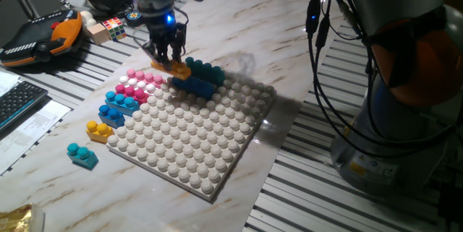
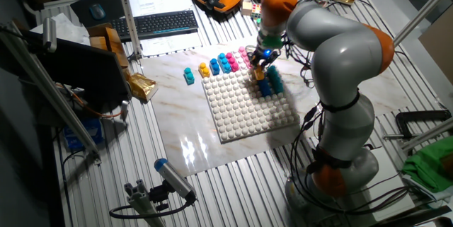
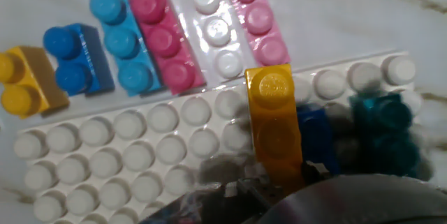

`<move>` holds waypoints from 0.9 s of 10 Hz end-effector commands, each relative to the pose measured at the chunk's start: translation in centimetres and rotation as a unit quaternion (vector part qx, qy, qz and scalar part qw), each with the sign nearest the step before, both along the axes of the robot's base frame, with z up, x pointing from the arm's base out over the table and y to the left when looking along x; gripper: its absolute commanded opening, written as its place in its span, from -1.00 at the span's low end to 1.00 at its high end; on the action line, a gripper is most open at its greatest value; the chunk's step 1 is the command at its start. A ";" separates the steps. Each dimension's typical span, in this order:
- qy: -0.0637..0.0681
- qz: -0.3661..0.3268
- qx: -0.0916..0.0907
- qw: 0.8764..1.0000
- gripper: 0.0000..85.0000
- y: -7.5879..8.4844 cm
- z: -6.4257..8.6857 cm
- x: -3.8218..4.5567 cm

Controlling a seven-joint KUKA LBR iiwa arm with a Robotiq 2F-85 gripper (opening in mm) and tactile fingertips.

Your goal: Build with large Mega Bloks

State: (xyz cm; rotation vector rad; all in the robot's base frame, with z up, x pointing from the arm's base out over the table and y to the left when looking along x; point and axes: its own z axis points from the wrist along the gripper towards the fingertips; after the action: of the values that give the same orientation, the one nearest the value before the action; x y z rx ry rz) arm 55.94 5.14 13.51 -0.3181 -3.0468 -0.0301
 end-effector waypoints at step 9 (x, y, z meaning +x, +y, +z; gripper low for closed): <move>-0.005 0.014 -0.008 1.000 -0.98 2.3 -3.8 -3.52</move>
State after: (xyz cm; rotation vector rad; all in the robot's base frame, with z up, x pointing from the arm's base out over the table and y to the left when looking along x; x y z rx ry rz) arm 52.37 7.43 9.68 -0.2753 -3.0640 -0.0039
